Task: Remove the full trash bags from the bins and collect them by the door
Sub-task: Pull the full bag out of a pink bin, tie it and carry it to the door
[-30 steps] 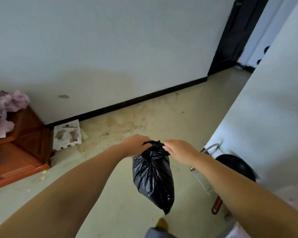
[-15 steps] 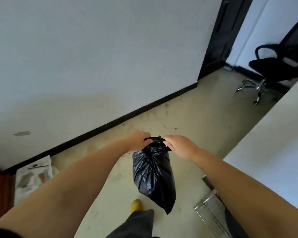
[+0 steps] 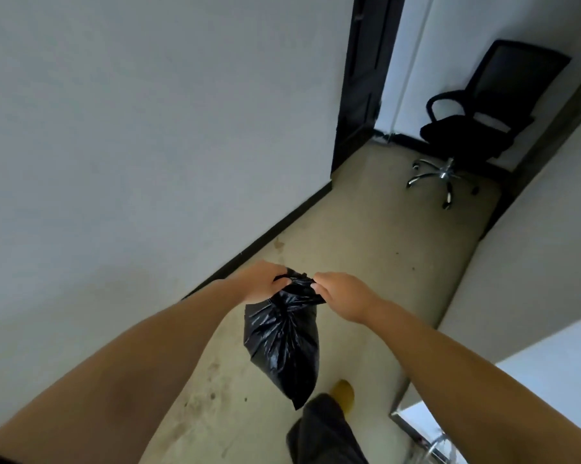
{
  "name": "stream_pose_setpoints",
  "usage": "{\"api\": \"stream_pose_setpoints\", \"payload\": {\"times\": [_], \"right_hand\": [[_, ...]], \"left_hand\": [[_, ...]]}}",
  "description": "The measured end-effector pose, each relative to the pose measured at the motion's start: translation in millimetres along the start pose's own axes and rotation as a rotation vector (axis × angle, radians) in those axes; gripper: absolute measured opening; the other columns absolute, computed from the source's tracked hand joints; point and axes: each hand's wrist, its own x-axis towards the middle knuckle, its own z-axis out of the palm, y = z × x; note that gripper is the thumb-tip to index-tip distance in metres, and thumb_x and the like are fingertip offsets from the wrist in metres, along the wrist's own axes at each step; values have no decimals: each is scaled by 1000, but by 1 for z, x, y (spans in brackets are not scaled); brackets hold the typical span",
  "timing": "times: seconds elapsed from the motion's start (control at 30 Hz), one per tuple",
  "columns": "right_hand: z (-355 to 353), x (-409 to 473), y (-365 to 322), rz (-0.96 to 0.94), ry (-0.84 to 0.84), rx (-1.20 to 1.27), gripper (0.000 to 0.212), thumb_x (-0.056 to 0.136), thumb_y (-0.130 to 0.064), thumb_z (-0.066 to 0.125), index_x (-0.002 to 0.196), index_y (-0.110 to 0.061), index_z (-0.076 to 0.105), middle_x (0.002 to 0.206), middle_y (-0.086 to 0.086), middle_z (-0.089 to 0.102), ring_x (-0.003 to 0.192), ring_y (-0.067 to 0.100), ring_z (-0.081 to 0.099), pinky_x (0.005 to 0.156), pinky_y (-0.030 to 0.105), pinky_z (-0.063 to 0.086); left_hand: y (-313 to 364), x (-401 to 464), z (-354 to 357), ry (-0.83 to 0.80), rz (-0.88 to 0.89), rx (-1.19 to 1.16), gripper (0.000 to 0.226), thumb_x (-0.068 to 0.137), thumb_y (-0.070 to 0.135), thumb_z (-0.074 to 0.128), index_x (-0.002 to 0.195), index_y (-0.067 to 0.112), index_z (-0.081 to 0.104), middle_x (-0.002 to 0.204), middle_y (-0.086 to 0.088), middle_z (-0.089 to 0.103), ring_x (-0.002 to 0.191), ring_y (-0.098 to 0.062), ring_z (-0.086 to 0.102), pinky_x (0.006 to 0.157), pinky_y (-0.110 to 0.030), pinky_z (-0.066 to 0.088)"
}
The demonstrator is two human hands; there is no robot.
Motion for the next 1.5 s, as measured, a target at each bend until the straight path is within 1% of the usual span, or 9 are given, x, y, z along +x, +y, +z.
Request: {"api": "stream_pose_setpoints", "payload": {"times": [0.17,0.43,0.6,0.73,0.9,1.07,1.23,1.4,1.5], "right_hand": [[-52,79,84,-27,-16,-42,26,101,-26,30,77,-15,34,66,-7,34,68,21,39,63,31,27],[-132,182,219,53,-18,-61,27,101,-26,31,77,-14,36,68,-4,39,68,21,42,62,32,28],[-165,253,290,108,1,-75,26,101,-26,31,79,-14,37,74,0,45,68,21,42,60,30,27],[-189,322,342,155,43,-47,26,101,-27,32,83,-12,45,83,8,57,72,24,49,62,33,33],[-215,401,398,223,80,3,31,101,-26,32,97,-5,54,96,12,62,85,28,55,69,34,37],[-229,460,456,260,93,88,29,100,-24,34,97,-5,55,98,12,61,86,26,55,69,29,33],[-241,528,529,259,39,114,30,100,-26,32,94,-7,54,97,10,60,80,20,49,68,28,30],[-256,604,605,147,-20,95,26,100,-24,33,84,-11,49,90,12,60,72,18,42,61,24,21],[-256,645,637,110,-60,149,24,100,-23,33,82,-14,46,90,15,61,73,19,43,65,28,27]], "left_hand": [[-6,115,-42,30,-8,-27,26,100,31,36,84,15,48,71,4,47,73,-19,50,65,-31,36],[5,291,-109,25,33,-73,25,100,32,36,83,16,46,67,6,45,72,-20,48,62,-30,33],[-7,398,-145,7,93,-87,30,100,32,36,98,10,56,82,-2,56,77,-21,52,67,-30,37],[-31,488,-180,3,128,-49,33,99,33,35,97,9,57,86,-7,60,78,-20,51,68,-30,36],[-58,587,-227,-46,159,-27,35,99,35,35,107,11,58,103,-11,64,95,-26,58,84,-37,47],[-71,671,-251,-87,200,-7,38,100,33,33,122,11,55,112,-12,64,103,-27,58,92,-41,46],[-84,757,-257,-110,131,-54,38,100,34,33,121,10,55,113,-13,63,104,-28,58,93,-42,46],[-97,852,-260,-115,-39,-155,36,100,34,33,114,10,57,112,-13,63,105,-29,56,91,-39,45],[-105,902,-264,-126,-136,-251,34,100,27,36,116,8,59,116,-12,61,109,-28,55,93,-37,43]]}}
